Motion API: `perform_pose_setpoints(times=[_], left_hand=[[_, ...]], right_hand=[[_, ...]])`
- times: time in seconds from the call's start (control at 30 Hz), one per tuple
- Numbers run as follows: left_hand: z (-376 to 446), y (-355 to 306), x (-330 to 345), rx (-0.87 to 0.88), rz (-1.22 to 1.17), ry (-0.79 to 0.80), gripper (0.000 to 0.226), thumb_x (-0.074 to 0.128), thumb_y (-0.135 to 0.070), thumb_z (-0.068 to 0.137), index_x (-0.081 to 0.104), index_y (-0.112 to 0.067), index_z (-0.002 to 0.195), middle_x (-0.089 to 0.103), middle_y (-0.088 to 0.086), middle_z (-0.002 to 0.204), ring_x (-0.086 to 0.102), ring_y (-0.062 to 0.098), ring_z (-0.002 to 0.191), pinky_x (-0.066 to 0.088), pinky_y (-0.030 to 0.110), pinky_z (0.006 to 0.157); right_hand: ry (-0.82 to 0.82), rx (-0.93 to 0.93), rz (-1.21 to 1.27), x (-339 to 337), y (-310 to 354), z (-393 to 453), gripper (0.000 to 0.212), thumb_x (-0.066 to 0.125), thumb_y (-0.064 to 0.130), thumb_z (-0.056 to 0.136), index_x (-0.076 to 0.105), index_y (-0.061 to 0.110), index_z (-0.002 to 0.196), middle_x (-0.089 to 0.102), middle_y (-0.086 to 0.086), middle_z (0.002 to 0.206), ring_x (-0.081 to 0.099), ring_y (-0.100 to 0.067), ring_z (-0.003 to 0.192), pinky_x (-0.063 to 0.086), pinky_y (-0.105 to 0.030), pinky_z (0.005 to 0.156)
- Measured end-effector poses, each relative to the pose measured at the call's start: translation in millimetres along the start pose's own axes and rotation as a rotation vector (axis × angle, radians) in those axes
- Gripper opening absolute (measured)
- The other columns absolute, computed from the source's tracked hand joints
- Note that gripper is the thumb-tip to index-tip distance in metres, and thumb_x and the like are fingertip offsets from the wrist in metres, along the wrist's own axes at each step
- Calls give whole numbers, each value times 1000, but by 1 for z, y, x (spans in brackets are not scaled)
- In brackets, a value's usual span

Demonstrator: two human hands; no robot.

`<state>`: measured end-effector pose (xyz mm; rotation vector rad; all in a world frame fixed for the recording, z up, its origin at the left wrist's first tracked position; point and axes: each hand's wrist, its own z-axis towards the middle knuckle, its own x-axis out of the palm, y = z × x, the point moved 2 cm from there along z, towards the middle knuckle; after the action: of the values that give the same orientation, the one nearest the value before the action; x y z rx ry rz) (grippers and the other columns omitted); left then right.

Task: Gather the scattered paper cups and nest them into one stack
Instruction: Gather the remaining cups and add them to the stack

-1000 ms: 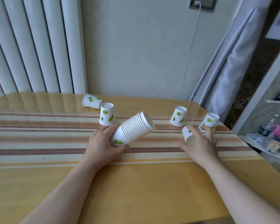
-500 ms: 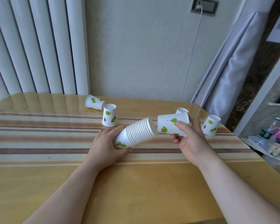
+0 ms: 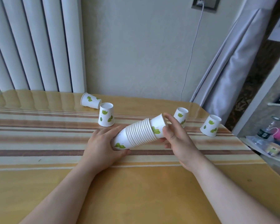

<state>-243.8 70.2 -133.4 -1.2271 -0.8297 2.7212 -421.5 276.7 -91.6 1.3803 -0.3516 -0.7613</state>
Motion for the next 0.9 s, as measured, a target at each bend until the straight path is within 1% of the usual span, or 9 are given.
perform_pose_setpoints(times=[0.13,0.23,0.3,0.4,0.53,0.63,0.7,0.8,0.9], left_hand=[[8,-7,9,-43,-31,-4,75,85,-65,62,62,-52,133,66,-30,108,56,11,104,46,34,84],[11,-12,18,-20,-50,39,81,78,-71,63,58,-54,139,68,-26,118,59,12,112,51,38,93],[11,-10,20,-26,-65,33,81,80,-69,64,59,-53,140,69,-26,119,60,12,112,52,40,95],[11,-7,20,-75,-116,23,77,87,-61,67,59,-55,138,69,-28,116,60,11,111,51,39,95],[11,-8,18,-72,-113,46,77,89,-59,68,60,-54,139,69,-27,117,60,10,113,51,38,96],[10,-8,18,-66,-119,53,75,89,-60,67,61,-53,137,70,-27,114,61,9,110,51,35,93],[10,-7,18,-67,-124,56,75,88,-61,67,60,-56,135,69,-28,113,61,7,109,49,32,90],[9,-7,17,-53,-132,51,71,86,-66,65,54,-69,128,65,-38,114,56,-3,110,43,22,88],[10,-10,14,-32,-126,54,72,83,-70,64,47,-77,126,59,-45,120,52,-12,112,38,12,87]], right_hand=[[-81,33,98,-16,-16,18,69,47,97,81,58,64,141,70,8,138,65,-16,101,50,-34,87],[-486,56,-104,-51,-35,54,44,66,49,99,60,45,143,64,4,134,65,-26,122,51,-38,91],[-610,105,-433,-78,-44,79,67,69,20,96,49,39,157,48,-5,155,52,-30,139,48,-38,103],[-532,248,-675,-100,-56,104,73,68,28,97,42,46,163,28,-7,169,40,-37,147,40,-38,110],[-553,94,-741,-101,-58,105,26,80,37,93,66,19,106,54,-3,148,57,-40,126,43,-39,99],[-640,-49,-764,-99,-50,93,39,82,28,87,52,8,76,65,-6,106,63,-38,100,45,-42,77],[-652,8,-789,-98,-46,84,33,80,20,81,48,15,87,55,-2,105,55,-32,92,38,-39,70],[-494,212,-825,-98,-51,69,54,69,15,80,45,29,127,43,-3,136,50,-30,110,44,-42,83],[-292,332,-900,-94,-58,56,73,61,27,82,36,52,146,34,-1,141,41,-35,129,45,-47,99]])
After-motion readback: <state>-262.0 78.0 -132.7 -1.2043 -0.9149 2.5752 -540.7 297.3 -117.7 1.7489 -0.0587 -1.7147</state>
